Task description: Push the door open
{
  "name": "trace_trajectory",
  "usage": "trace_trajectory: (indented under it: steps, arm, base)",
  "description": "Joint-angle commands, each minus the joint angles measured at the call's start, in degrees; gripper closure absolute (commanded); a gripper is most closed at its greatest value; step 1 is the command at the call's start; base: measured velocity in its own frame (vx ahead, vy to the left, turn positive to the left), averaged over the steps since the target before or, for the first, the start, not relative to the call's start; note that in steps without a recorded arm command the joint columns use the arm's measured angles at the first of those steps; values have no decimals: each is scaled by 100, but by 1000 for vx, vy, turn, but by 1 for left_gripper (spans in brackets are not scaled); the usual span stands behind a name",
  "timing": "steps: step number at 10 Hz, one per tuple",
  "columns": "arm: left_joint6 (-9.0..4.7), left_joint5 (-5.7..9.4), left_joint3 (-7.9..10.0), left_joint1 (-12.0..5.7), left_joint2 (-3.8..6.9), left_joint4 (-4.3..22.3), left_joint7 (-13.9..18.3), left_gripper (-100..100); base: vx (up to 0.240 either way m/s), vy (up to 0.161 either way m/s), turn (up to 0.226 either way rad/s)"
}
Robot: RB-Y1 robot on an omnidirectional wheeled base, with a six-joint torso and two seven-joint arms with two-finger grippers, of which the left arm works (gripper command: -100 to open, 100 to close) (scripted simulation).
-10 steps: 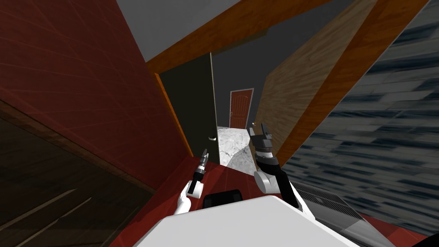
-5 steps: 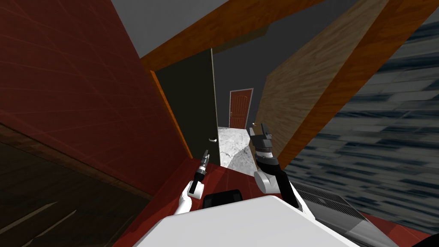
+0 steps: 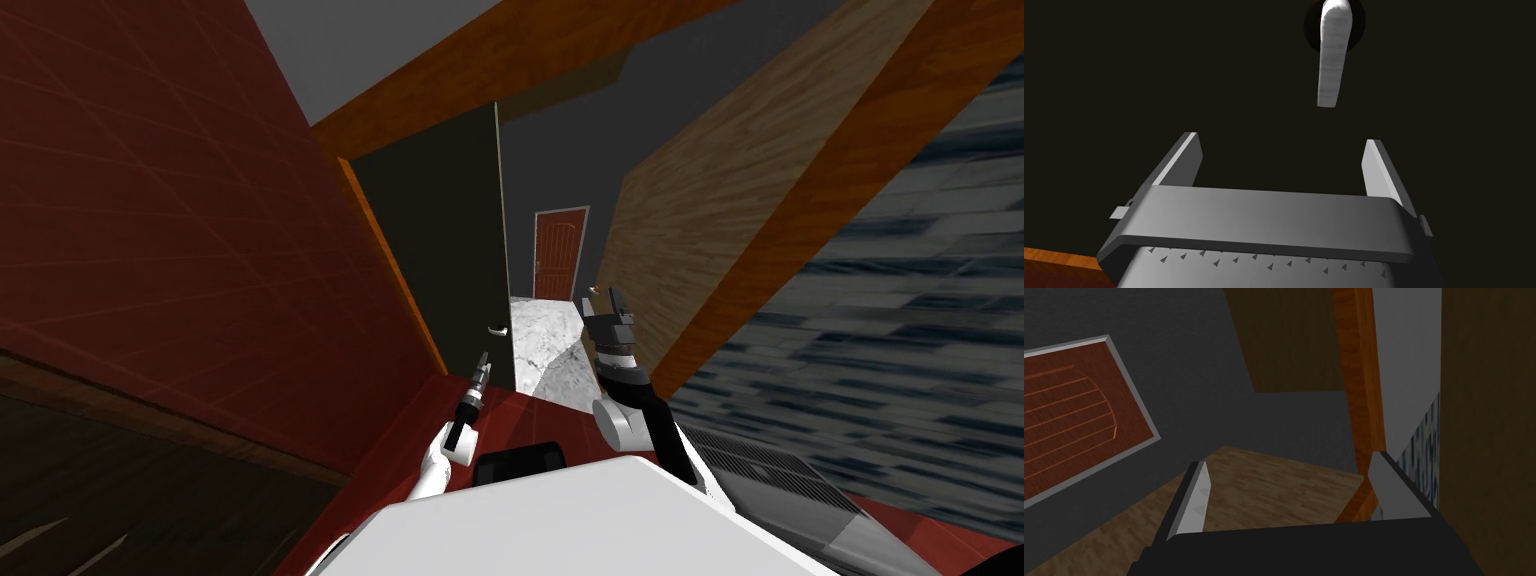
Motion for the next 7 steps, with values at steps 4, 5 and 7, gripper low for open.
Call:
trace_trajectory:
  steps: [4,5,7]
  arm:
    - [-102,30,-57,-230,-45,536,-7,-100]
    - [-113,34,-67,-261,-54,609,-9,-100]
    - [-139,43,-90,-334,-76,779,-13,-100]
  base:
    - [75,48,-41]
    - [75,52,-23]
    - [70,50,-36]
